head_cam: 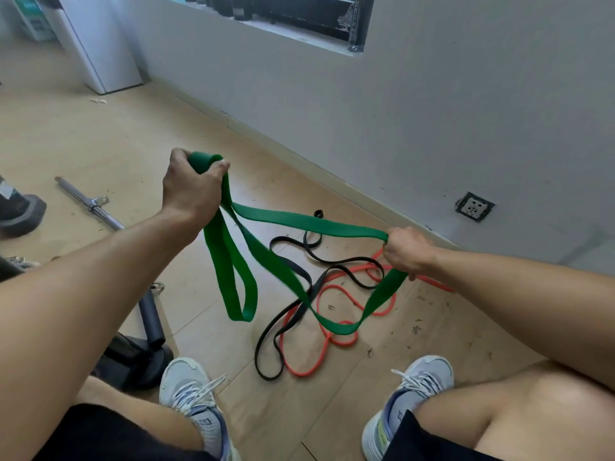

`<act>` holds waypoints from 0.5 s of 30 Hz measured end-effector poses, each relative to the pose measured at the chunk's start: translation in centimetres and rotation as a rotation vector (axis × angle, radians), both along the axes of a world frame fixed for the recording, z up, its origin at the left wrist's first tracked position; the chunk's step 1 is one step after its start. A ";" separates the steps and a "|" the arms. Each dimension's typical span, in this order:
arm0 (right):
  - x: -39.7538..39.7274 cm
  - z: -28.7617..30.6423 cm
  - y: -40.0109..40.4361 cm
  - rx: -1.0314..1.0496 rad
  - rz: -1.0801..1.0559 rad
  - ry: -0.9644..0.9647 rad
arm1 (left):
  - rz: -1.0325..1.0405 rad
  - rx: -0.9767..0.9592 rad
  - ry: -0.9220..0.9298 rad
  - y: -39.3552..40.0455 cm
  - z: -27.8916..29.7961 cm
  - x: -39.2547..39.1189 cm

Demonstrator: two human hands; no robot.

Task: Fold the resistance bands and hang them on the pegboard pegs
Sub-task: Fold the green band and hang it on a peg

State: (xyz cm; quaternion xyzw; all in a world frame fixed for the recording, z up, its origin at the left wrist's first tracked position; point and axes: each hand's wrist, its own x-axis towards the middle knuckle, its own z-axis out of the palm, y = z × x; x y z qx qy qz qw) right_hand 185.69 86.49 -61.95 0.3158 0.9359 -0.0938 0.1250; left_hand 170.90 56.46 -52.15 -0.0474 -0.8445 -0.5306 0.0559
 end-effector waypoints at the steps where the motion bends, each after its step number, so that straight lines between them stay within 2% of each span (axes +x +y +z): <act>1: -0.1 -0.1 0.3 -0.095 -0.070 0.015 | -0.015 -0.015 -0.001 0.0 -0.1 0.1; 3: -0.4 -0.3 0.7 -0.217 -0.150 0.059 | -0.072 -0.051 0.002 0.0 -0.3 0.3; 5: -0.3 -0.3 0.9 -0.244 -0.133 0.047 | -0.143 -0.076 0.020 0.0 -0.6 0.3; 9: 0.6 -0.3 0.3 -0.073 0.010 -0.183 | -0.163 -0.001 0.017 0.1 -0.3 0.4; 12: 0.7 -1.0 0.7 0.003 0.064 -0.203 | -0.102 0.110 0.025 0.1 0.4 0.4; 15: 0.6 -0.9 0.8 0.163 0.120 -0.221 | -0.100 0.127 0.050 0.2 0.6 0.3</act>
